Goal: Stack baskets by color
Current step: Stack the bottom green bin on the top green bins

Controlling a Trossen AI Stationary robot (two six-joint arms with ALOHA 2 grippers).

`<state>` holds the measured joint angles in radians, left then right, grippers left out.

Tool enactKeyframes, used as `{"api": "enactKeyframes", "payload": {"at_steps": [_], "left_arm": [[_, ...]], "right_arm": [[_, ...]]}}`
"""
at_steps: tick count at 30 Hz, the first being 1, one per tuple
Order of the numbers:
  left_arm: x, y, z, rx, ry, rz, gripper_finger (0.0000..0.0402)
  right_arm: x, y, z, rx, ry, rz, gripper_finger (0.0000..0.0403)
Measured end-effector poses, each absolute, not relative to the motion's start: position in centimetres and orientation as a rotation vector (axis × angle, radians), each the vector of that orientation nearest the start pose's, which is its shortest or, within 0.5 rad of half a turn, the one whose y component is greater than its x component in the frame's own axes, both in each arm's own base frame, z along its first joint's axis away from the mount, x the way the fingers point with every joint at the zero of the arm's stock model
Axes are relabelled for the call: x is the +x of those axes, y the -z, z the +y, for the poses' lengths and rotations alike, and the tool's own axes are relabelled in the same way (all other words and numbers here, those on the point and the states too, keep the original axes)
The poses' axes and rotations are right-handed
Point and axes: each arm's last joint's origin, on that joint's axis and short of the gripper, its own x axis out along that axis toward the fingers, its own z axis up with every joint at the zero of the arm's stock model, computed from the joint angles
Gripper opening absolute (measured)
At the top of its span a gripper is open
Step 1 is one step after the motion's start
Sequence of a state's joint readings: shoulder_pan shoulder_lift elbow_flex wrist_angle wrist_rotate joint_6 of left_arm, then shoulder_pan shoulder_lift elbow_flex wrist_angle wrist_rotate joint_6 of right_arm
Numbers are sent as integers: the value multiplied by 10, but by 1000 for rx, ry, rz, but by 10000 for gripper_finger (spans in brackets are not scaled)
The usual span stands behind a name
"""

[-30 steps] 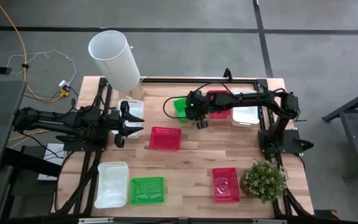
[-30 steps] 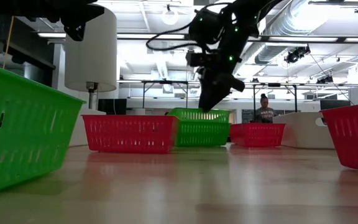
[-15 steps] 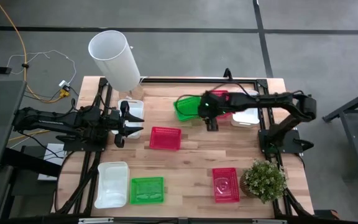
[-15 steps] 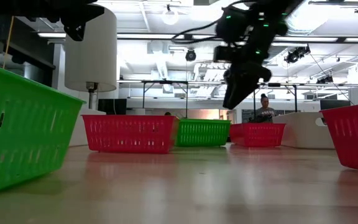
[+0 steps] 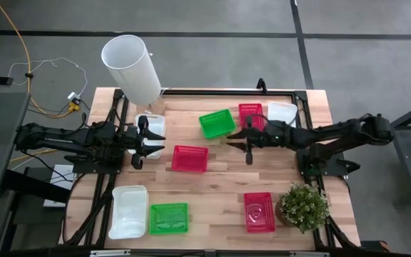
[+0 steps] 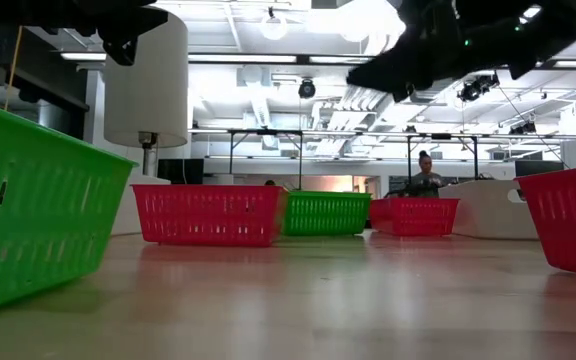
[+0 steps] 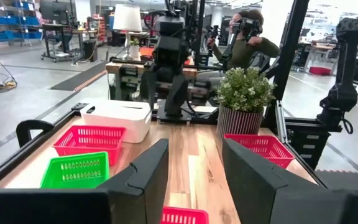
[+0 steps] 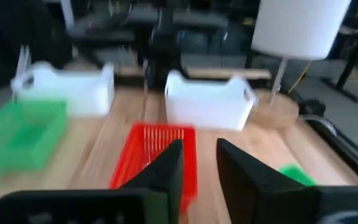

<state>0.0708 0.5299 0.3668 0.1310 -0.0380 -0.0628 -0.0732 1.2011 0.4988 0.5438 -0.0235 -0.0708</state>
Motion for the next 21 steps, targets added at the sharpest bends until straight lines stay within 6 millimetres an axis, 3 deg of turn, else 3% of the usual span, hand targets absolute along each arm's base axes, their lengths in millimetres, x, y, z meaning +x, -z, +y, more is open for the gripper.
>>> {"api": "enactKeyframes", "payload": {"at_steps": [7, 17, 21], "left_arm": [[140, -253, 11, -42, -120, 30, 140], [140, -253, 11, -30, -116, 28, 140], [149, -251, 4, -68, -55, 59, 147]], "right_arm": [[245, -223, -9, -40, 49, 124, 7], [245, -223, -5, -49, 29, 127, 5], [245, -223, -5, -50, 29, 127, 1]]}}
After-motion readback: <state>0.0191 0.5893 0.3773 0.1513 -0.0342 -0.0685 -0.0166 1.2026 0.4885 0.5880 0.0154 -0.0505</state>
